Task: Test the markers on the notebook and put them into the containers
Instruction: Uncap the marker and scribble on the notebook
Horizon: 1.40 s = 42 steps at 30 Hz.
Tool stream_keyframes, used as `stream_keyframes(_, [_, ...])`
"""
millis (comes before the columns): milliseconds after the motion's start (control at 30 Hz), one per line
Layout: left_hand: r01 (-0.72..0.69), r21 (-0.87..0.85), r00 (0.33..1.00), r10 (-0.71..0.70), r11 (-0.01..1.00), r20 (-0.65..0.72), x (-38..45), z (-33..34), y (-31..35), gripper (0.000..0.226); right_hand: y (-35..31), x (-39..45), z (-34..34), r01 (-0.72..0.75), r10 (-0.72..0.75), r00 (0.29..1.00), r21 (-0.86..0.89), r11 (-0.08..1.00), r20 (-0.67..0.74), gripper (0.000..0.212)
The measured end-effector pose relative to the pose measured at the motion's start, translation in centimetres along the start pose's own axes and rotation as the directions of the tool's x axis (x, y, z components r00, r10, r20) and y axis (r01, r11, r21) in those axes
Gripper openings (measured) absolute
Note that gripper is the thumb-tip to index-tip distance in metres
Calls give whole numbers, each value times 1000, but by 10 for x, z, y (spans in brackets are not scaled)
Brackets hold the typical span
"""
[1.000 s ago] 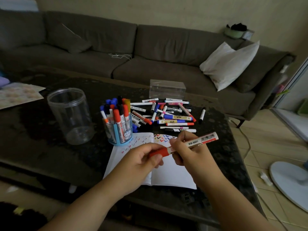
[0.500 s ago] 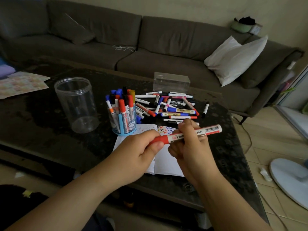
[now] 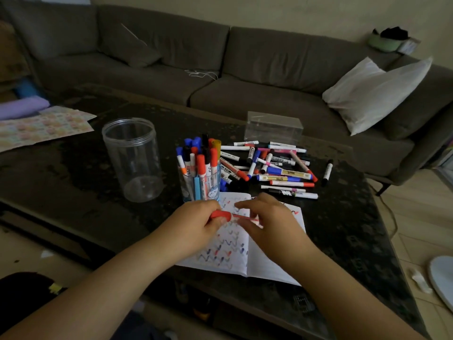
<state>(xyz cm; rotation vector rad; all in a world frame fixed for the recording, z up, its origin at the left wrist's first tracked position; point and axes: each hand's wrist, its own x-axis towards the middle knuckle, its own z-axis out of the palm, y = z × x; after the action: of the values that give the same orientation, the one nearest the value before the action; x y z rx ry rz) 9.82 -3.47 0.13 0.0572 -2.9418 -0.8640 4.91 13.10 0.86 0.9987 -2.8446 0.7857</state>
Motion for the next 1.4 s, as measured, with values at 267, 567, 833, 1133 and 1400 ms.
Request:
stream_keyframes(267, [-2,-54,997,-2,999,-72,8,-15,-23,14,1,38,24,142,-142,990,42,989,8,23])
stream_keyframes(567, [34,21,970,-28,999,-241,19,-19,-50,22,-15,84,-19,50,16,959,227,973,-282,5])
stream_keyframes(833, [10,0,968,-10,1000,-252,21,-19,-56,42,-22,104,-20,39,-2,959,127,991,-282,10])
stream_keyframes(1133, [-35,-16,977,31,999,-209,22,-13,-64,53,-36,91,-12,153,-76,958,267,951,-276,11])
stream_keyframes(1400, [-37,-50,965,23,998,-259,20,-13,-67,57,-36,109,7,47,-30,987,103,994,-160,5])
